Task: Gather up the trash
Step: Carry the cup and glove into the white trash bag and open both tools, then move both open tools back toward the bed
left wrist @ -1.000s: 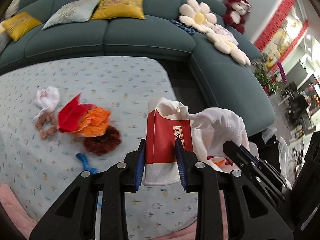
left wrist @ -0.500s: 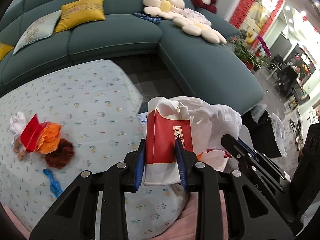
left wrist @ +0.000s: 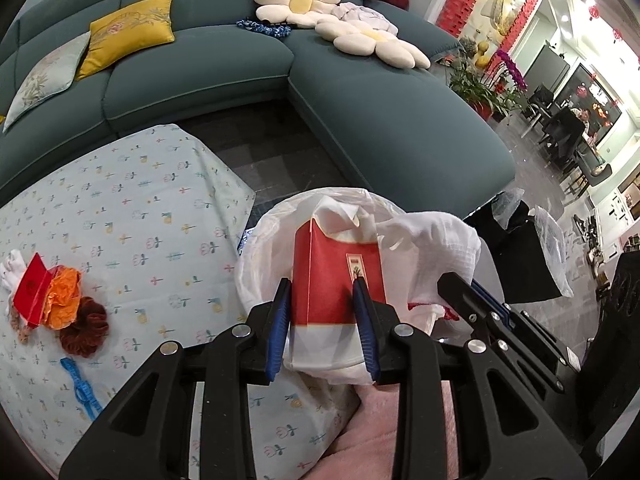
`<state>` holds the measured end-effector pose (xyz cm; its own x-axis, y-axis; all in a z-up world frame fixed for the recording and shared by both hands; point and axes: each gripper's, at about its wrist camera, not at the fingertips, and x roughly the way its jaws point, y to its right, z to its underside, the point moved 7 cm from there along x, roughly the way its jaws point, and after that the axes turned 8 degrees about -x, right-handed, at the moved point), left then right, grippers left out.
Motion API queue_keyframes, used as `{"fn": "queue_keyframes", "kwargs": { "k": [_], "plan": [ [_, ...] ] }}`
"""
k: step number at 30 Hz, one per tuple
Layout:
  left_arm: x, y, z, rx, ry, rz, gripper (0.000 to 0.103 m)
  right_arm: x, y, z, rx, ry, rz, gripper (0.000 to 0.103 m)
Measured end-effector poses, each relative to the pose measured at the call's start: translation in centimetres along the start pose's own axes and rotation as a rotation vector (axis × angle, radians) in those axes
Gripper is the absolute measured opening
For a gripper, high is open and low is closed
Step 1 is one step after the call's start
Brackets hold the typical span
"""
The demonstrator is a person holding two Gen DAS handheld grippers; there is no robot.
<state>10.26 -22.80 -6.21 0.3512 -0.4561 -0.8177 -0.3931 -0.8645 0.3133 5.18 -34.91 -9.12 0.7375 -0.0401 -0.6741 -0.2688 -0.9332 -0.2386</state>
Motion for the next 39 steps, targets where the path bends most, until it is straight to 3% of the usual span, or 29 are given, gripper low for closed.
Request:
{"fn": "queue_keyframes", "kwargs": {
  "k": [4,19,34,37,39],
  "plan": [
    [0.3,-0.1,-0.2,-0.011,0.011,-0.024,0.044,0.3,0.1,-0.3,-0.011,0.003,0.008,0.014],
    [-0.2,-3.4,0.6,-0.08,0.019,-0.074,0.053,0.2,-1.0,0.1,-0.018,-0.001,0.002,0.03],
    [-2.3,-13.3,3.6,-0.268,0.02,-0.167,0.063,0.9,-7.9,1.7,-0.118,-0.045,-0.071,0.036],
    [-2.5,-16.1,4.7,-0.321,0.004,-0.206,0.076,1.2,-9.4,2.2,-0.139,-0.063,-0.084,0.036],
    [-2.7,-17.2,5.3,-0.345,0.006,-0.212,0.076,1.3,-10.5,2.6,-0.157,-0.073,-0.092,0.036]
  ]
}}
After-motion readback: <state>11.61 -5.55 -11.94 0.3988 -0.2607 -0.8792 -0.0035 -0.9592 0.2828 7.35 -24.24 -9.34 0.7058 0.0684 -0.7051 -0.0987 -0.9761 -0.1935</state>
